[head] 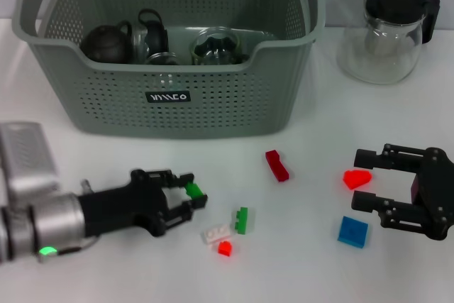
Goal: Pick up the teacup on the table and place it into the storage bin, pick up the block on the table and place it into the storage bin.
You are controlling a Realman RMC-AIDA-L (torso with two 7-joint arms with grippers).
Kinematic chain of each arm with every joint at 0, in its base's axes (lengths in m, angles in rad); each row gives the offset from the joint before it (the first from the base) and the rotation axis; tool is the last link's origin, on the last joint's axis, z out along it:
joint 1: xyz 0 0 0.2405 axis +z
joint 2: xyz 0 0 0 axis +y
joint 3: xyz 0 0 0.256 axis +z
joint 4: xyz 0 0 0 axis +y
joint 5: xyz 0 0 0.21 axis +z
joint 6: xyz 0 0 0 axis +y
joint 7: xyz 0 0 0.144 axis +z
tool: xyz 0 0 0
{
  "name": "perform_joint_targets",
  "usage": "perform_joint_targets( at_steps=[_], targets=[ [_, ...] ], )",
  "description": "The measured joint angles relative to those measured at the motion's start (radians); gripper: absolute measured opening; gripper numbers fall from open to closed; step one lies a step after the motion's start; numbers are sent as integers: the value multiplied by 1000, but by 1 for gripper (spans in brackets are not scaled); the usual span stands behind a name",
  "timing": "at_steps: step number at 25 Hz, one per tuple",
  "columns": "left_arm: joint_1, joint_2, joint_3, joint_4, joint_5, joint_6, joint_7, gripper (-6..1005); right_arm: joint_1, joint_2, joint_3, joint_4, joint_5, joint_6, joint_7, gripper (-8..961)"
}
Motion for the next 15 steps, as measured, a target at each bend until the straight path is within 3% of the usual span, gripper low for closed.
perform_joint_targets(
  at_steps=[4,6,7,9,12,15],
  targets=[
    [20,35,-24,122,-11,216,-166,432,0,-1,1,0,0,-1,0,675],
    [20,35,-24,122,-11,216,-166,438,0,-1,1,0,0,-1,0,675],
    [16,43,-50,155,-17,281,-218,441,1,-1,1,0,0,-1,0,675],
    [-59,94,-190,214,-78,521,-411,447,2,-1,1,0,0,-1,0,675],
    [-118,126,-246,216,-142,574,-519,455,3,-1,1,1,0,-1,0,675],
    [-202,162,-269,220,-192,500,-655,464,5,-1,1,2,0,-1,0,675]
  ],
)
